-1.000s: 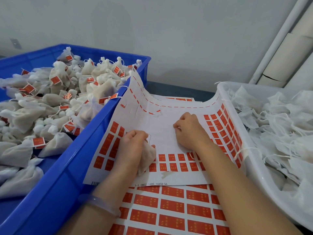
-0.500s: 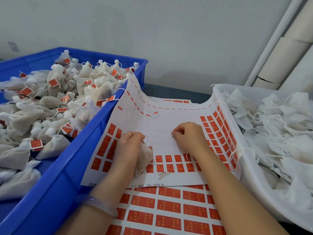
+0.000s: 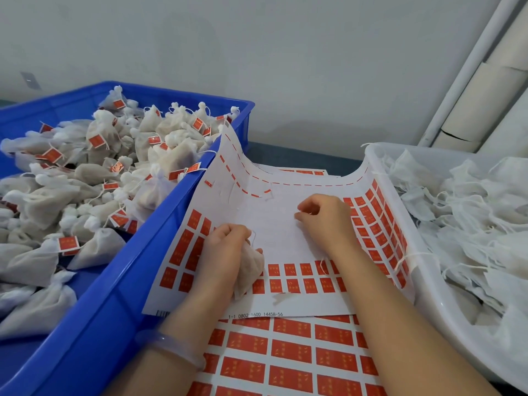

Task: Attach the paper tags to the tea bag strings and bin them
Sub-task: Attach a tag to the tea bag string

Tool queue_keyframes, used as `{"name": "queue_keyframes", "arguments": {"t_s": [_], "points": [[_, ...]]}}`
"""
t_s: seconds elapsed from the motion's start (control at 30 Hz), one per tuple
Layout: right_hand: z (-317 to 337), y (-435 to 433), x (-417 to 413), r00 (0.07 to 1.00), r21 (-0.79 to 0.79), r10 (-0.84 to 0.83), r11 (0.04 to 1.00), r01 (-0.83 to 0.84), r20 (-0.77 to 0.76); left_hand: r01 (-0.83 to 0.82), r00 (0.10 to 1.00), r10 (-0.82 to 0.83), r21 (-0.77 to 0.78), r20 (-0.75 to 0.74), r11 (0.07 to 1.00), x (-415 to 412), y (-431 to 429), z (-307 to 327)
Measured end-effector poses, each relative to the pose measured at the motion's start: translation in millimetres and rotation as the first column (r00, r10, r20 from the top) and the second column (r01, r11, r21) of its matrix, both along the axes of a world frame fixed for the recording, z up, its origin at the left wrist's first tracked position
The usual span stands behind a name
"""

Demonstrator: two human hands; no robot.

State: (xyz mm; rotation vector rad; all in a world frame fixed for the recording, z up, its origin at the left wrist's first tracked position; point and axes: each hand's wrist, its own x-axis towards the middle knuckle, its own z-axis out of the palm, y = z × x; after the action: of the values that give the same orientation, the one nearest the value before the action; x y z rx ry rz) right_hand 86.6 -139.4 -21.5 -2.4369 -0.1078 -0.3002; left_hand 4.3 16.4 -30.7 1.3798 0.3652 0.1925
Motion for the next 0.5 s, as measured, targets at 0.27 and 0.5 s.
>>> {"name": "queue_keyframes", "arguments": {"t_s": [0.27, 0.5], "points": [[-3.6, 12.6, 2.7, 0.998, -0.265, 0.031, 0.963, -0.045, -0.057, 0.000, 1.000, 0.000, 0.009, -0.024, 1.000, -1.2, -0.5, 2.8], [3.1, 5.8, -1.5, 0.990, -0.233, 0.033, 0.970, -0.065, -0.137, 0.008, 1.000, -0.007, 0.047, -0.015, 0.999, -1.3, -0.5, 3.5]]}}
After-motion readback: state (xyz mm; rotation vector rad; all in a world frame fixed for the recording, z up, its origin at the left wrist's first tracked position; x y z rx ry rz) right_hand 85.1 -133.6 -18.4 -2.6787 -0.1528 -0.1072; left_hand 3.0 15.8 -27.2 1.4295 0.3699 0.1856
